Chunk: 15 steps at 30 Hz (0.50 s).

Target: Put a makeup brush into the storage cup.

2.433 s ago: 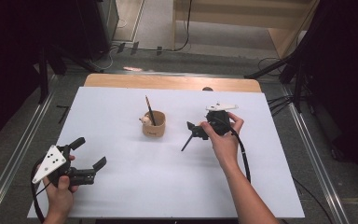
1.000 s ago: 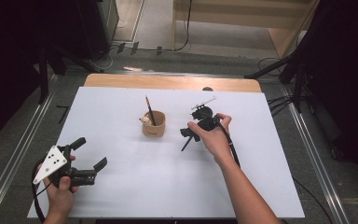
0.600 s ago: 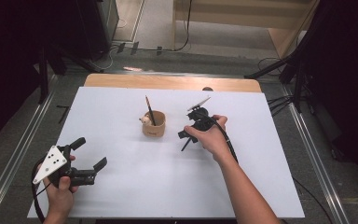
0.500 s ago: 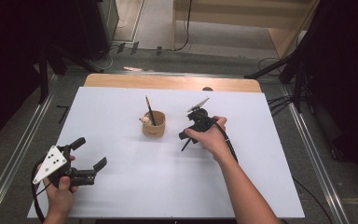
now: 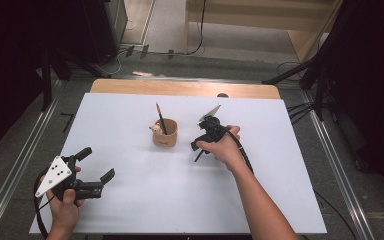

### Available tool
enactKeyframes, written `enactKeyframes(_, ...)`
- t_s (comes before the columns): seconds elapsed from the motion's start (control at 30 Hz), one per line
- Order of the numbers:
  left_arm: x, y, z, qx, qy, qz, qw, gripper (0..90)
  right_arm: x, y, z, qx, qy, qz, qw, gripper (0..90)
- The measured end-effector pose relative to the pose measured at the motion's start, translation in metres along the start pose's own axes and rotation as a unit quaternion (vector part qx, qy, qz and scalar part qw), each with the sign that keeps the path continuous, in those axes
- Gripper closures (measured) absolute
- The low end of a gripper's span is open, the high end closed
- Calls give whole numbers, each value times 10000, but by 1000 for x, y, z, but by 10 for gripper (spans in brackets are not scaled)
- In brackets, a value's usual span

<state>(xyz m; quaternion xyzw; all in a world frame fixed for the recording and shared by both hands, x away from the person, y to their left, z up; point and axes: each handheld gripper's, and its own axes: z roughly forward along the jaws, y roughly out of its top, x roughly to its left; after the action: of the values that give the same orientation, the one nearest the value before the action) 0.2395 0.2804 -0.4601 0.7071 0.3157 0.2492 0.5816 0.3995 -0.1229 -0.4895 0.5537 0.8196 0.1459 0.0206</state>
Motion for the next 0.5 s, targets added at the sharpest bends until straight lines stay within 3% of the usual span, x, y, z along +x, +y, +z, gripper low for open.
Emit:
enactKeyframes(0.27,0,0,0,-4,-4,-5,10000,0,10,2,2,192,-503,-225,9983,93)
enactKeyframes(0.5,-1,0,0,-4,-8,-10,10000,0,9,4,2,242,-514,-219,9981,107)
